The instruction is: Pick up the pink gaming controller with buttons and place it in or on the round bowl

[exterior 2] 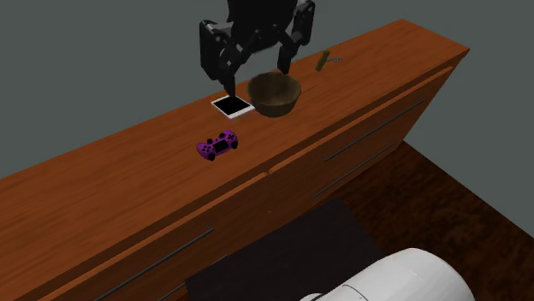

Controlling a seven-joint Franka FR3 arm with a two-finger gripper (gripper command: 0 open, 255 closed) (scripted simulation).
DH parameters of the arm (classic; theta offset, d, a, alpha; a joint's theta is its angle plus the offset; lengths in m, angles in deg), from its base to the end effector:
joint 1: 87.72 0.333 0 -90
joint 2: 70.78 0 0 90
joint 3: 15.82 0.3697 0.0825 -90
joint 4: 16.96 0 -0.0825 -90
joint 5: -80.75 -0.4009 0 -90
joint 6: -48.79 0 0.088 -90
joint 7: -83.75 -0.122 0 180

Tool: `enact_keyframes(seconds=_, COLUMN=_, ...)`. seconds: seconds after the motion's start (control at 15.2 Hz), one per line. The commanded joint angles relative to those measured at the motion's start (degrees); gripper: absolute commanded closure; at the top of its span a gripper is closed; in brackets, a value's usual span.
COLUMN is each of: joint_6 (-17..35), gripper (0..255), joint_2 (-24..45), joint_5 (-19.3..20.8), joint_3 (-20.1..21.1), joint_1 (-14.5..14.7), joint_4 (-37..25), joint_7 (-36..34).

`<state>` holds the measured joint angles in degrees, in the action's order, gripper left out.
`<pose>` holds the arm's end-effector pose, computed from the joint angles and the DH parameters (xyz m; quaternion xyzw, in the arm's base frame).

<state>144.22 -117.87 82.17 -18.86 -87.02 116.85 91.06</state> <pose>0.2862 -0.0217 0.6427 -0.9958 -0.0504 -0.0759 0.0012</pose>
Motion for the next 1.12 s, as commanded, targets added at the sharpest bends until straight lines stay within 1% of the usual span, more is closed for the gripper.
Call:
enact_keyframes(seconds=0.0, joint_6=0.0, gripper=0, joint_2=0.0, joint_5=0.0, joint_3=0.0, joint_1=0.0, joint_4=0.0, joint_7=0.0)
enact_keyframes(seconds=0.53, joint_6=14.71, gripper=0, joint_2=10.61, joint_5=0.56, joint_3=-3.47, joint_1=4.58, joint_4=5.31, joint_7=11.83)
enact_keyframes(seconds=1.06, joint_6=28.38, gripper=0, joint_2=25.04, joint_5=-0.7, joint_3=-6.28, joint_1=9.45, joint_4=6.04, joint_7=24.15)
